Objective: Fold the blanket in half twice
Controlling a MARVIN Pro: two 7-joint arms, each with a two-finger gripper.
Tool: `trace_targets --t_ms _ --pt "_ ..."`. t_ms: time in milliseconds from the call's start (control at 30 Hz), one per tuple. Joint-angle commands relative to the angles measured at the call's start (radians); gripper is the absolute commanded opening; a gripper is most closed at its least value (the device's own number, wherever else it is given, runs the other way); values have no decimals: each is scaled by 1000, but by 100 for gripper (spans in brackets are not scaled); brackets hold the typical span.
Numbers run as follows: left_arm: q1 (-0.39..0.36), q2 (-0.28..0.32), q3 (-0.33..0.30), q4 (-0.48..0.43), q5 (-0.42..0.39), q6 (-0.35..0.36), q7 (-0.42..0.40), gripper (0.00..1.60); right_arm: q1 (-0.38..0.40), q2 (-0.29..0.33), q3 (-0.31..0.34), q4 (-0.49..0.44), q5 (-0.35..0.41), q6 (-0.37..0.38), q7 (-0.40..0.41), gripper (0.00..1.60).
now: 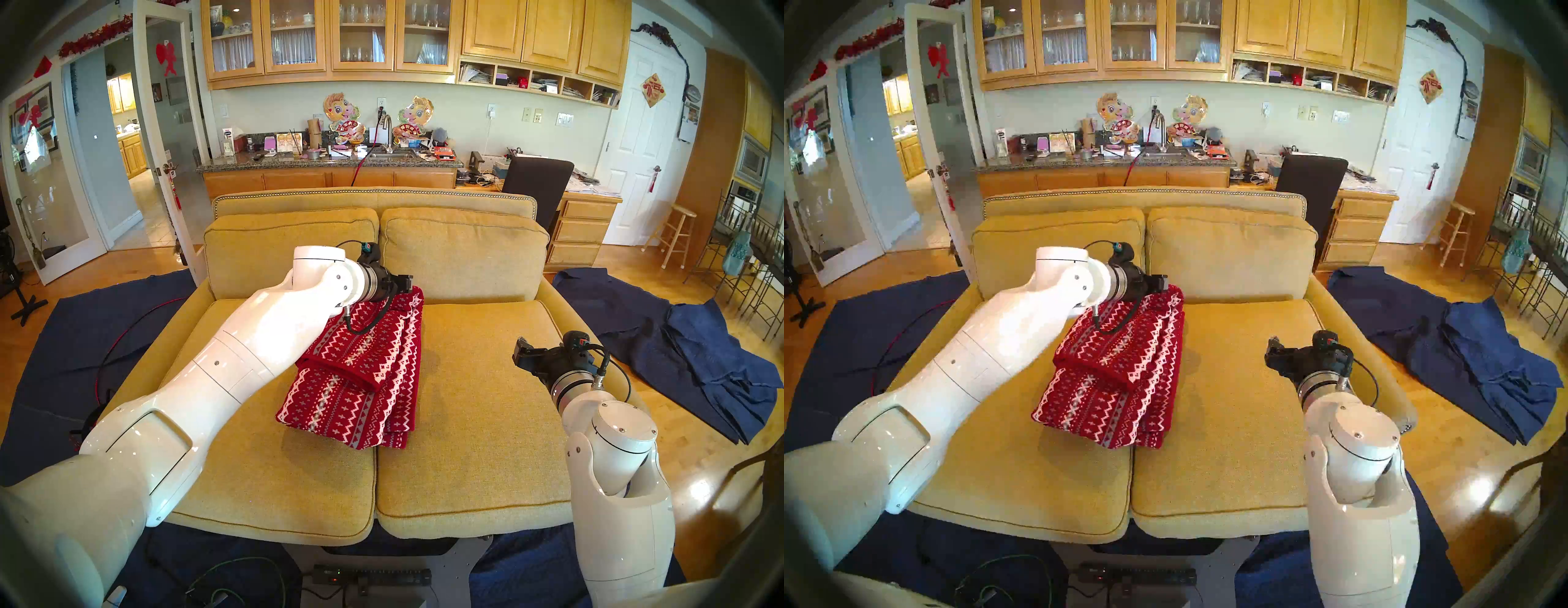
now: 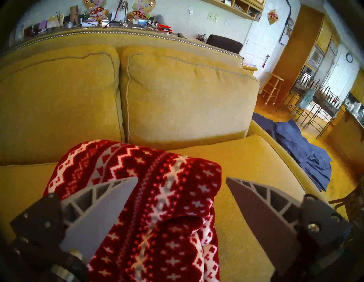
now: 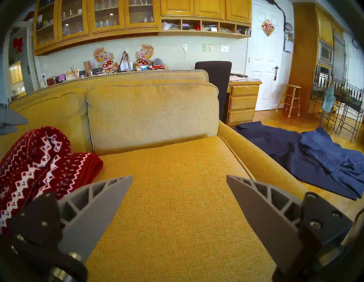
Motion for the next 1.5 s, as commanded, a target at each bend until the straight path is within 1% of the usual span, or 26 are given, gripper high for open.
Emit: trace_targets --t_ms 0,333,600,833,900,967,1033,1167,1267,1467 --pt "-76 -52 6 54 39 -56 -15 160 17 -2 -1 -36 1 -8 -1 160" --pt "-104 -97 26 168 84 -111 -37 160 17 -2 -1 -36 1 -8 0 160" --pt "-93 -130 45 251 115 -169 -59 160 16 -2 -1 -37 1 -7 -1 160" --pt "-62 -156 106 328 167 -227 -68 160 16 -2 -1 -38 1 -7 -1 160" --pt "-51 -163 125 353 186 -258 -64 160 16 -2 -1 -38 1 -7 -1 160" --pt "-29 -166 149 360 232 -309 -53 160 16 -2 -1 -37 1 -7 -1 160" --pt "-14 -172 165 390 243 -358 -56 160 16 -2 -1 -38 1 -7 -1 160" --pt "-15 -185 191 457 271 -410 -63 160 16 -2 -1 -38 1 -7 -2 160" --pt "-13 -191 199 487 274 -421 -67 160 16 -3 -1 -38 1 -7 -2 160" --pt "6 -183 212 508 272 -402 -75 160 16 -2 -1 -38 1 -7 -1 160"
